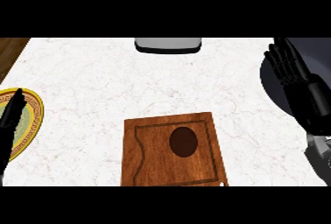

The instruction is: Pick the cupcake from the cutting board and place it in the pot

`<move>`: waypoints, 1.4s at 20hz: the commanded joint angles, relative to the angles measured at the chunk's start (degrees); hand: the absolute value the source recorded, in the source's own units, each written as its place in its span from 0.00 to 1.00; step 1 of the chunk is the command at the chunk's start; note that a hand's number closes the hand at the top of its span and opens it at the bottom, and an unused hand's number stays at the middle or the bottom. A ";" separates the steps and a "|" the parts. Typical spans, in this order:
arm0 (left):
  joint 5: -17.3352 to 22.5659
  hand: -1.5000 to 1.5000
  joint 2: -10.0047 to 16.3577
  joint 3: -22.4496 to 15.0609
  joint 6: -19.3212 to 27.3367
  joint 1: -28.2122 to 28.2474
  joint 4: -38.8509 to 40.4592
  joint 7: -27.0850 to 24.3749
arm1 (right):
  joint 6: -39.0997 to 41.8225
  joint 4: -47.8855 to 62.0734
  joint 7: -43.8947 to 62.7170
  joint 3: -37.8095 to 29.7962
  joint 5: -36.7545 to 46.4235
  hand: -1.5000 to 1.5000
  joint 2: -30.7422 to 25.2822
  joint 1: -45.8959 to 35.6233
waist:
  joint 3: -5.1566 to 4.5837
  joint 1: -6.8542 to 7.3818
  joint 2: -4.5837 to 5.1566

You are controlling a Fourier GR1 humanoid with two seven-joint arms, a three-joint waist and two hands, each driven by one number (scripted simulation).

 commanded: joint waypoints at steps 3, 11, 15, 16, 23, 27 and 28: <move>1.09 0.50 -2.84 -0.35 0.88 0.68 0.58 3.97 | -9.62 1.51 12.18 2.76 3.58 1.00 1.61 7.22 | 1.42 -0.94 -0.18; 3.98 0.50 -4.93 -0.79 -0.16 3.80 3.05 7.34 | -30.72 1.33 10.02 10.39 34.09 0.00 -5.82 18.69 | 1.17 -3.42 -1.03; 3.23 0.50 -6.62 -2.19 0.02 1.14 2.54 9.20 | -40.90 -8.23 16.84 18.29 45.69 0.00 1.24 26.10 | 1.31 -1.87 -0.51; 3.60 0.50 -4.61 -0.86 -0.98 0.10 1.80 11.04 | -40.94 -10.35 19.28 20.27 48.87 0.00 0.63 29.75 | 1.36 -1.61 -0.44; 2.80 0.50 -4.82 -0.50 -2.07 -3.84 3.19 12.42 | -18.78 -19.10 47.41 22.18 60.64 0.00 -0.63 20.41 | 1.27 -0.22 -0.07; 1.12 0.50 -7.56 -3.27 -1.42 -1.94 2.59 11.36 | -5.25 -19.18 58.55 23.08 57.55 0.00 3.07 9.40 | 1.33 1.11 0.07; 2.09 0.50 -6.73 -2.16 -2.20 -2.90 2.31 11.75 | -1.49 -18.89 60.56 23.06 55.10 0.00 3.05 7.09 | 1.32 1.43 0.12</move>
